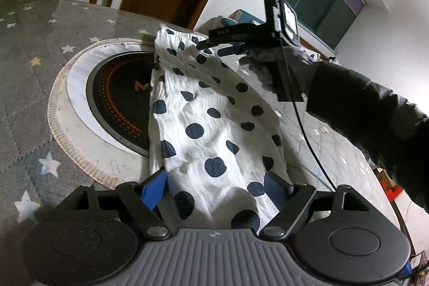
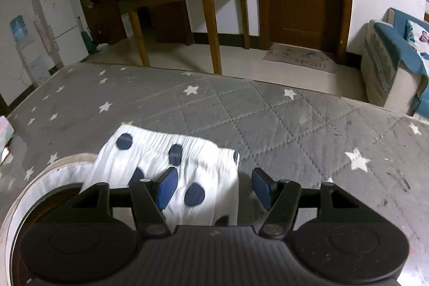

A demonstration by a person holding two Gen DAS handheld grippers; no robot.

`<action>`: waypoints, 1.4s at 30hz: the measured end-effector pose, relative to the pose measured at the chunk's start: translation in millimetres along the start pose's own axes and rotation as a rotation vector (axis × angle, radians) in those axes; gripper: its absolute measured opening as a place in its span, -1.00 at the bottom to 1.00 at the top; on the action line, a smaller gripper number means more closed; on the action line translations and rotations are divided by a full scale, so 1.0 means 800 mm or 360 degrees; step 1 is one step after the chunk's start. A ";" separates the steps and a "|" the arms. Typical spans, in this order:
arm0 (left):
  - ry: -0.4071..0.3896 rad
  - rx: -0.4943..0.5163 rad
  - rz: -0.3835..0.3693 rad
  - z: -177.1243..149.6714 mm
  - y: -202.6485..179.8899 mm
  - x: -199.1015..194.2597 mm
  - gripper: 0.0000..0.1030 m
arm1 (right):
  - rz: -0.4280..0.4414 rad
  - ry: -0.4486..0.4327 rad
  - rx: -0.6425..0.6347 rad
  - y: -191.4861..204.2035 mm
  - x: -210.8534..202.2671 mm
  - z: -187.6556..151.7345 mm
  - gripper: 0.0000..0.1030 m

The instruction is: Fold clothes

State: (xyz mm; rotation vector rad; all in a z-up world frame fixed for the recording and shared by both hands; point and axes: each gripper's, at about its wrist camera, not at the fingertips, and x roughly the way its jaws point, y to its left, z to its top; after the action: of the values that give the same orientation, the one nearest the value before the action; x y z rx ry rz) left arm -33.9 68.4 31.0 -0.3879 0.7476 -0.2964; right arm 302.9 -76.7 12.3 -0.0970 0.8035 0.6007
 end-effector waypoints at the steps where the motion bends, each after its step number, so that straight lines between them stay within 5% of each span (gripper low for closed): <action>1: 0.0001 -0.0003 -0.0002 0.000 0.000 0.000 0.59 | 0.0003 0.0000 0.0011 -0.002 0.004 0.001 0.21; 4: 0.0004 -0.0014 -0.0006 0.001 0.002 -0.001 0.59 | 0.0026 -0.0037 0.0047 -0.004 0.012 0.002 0.17; 9: 0.0010 -0.0010 0.0003 0.001 0.000 -0.001 0.60 | 0.0065 -0.0052 0.0045 -0.003 0.009 0.001 -0.58; 11: 0.0012 -0.0009 0.0012 0.001 -0.001 -0.002 0.60 | 0.0084 -0.0084 0.0044 -0.002 0.000 0.000 -0.63; 28: -0.0064 -0.0064 0.0202 0.007 0.015 -0.036 0.61 | 0.0335 -0.0355 -0.0059 0.049 -0.200 -0.046 -0.66; 42: -0.0206 -0.0111 0.0391 0.012 0.032 -0.082 0.61 | 0.0617 -0.0237 -0.0126 0.124 -0.329 -0.202 -0.66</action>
State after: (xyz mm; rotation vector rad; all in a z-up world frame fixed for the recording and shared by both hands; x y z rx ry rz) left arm -69.4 119.0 65.3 -0.3730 0.6717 -0.0142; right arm 3.3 -166.7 97.8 0.0330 0.6567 0.9944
